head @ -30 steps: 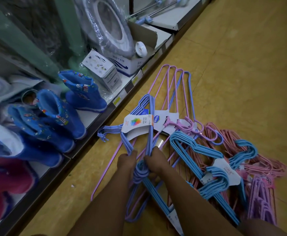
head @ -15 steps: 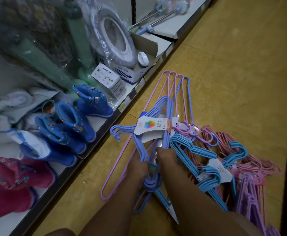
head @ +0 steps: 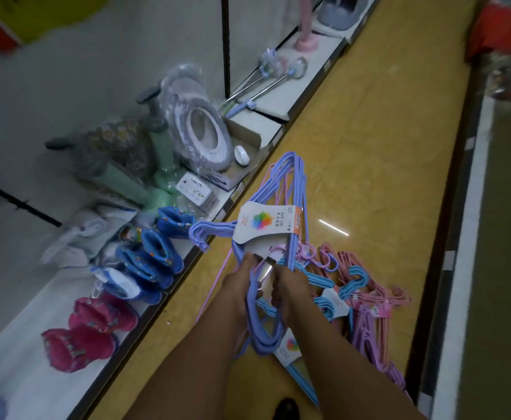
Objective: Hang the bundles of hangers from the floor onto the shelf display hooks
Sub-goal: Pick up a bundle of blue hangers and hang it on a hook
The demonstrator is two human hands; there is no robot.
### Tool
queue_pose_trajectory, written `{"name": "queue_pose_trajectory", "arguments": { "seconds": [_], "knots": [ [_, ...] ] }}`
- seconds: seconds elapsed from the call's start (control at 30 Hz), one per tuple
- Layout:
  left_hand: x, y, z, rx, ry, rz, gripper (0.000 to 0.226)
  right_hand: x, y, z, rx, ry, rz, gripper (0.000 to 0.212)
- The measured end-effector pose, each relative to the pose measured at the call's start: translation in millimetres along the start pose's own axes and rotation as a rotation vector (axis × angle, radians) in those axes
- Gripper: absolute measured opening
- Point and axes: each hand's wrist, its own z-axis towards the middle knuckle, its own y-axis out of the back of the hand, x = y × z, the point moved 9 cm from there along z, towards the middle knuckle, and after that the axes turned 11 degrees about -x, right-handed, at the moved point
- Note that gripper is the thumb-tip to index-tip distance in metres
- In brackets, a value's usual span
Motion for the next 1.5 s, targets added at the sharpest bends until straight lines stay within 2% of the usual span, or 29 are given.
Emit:
{"name": "queue_pose_trajectory", "arguments": {
  "seconds": [0.1, 0.17, 0.23, 0.27, 0.37, 0.43, 0.5, 0.6, 0.67, 0.8, 0.93, 1.0, 1.07, 1.2, 1.3, 1.4, 1.5],
  "knots": [
    [-22, 22, -34, -0.232, -0.059, 0.087, 0.05, 24, 5, -46, 0.077, 0.046, -0.029, 0.033],
    [-36, 36, -64, -0.292, -0.079, 0.129, 0.048, 56, 9, -77, 0.06, 0.191, -0.138, 0.034],
    [-46, 57, -86, -0.337, -0.122, 0.207, 0.054, 97, 25, -103, -0.045, 0.392, -0.323, 0.062],
    [-53, 71, -98, -0.37, -0.167, 0.249, 0.052, 119, 34, -116, -0.117, 0.469, -0.404, 0.07],
    [-81, 114, -148, -0.474, -0.331, 0.448, 0.031, 182, 49, -158, -0.313, 0.765, -0.798, 0.061],
    [-106, 138, -180, -0.528, -0.467, 0.638, 0.026, 215, 42, -192, -0.492, 1.075, -1.042, 0.061],
    [-129, 154, -208, -0.562, -0.594, 0.823, 0.025, 231, 31, -223, -0.595, 1.262, -1.168, 0.065],
    [-151, 171, -245, -0.589, -0.762, 1.034, 0.025, 229, 11, -249, -0.484, 1.312, -1.377, 0.061],
    [-157, 178, -269, -0.614, -0.855, 1.14, 0.031, 227, 5, -268, -0.473, 1.373, -1.432, 0.063],
    [-151, 191, -312, -0.661, -0.988, 1.17, 0.037, 209, -2, -289, -0.328, 1.423, -1.459, 0.06],
    [-135, 209, -346, -0.728, -1.002, 1.185, 0.045, 207, 3, -322, -0.137, 1.469, -1.239, 0.034],
    [-125, 220, -359, -0.76, -0.945, 1.195, 0.049, 204, 4, -336, -0.067, 1.46, -1.252, 0.026],
    [-118, 222, -370, -0.77, -0.897, 1.12, 0.048, 201, 9, -349, -0.049, 1.465, -1.289, 0.008],
    [-104, 208, -393, -0.709, -0.86, 0.829, 0.047, 173, 12, -375, 0.059, 1.508, -1.378, 0.012],
    [-81, 224, -405, -0.83, -0.774, 0.801, 0.041, 145, 9, -390, 0.164, 1.489, -1.436, 0.021],
    [-48, 252, -415, -0.912, -0.676, 0.77, 0.038, 108, -1, -406, 0.358, 1.455, -1.59, 0.028],
    [-18, 285, -433, -0.98, -0.645, 0.745, 0.03, 60, -9, -435, 0.633, 1.383, -1.677, 0.052]
  ]
}}
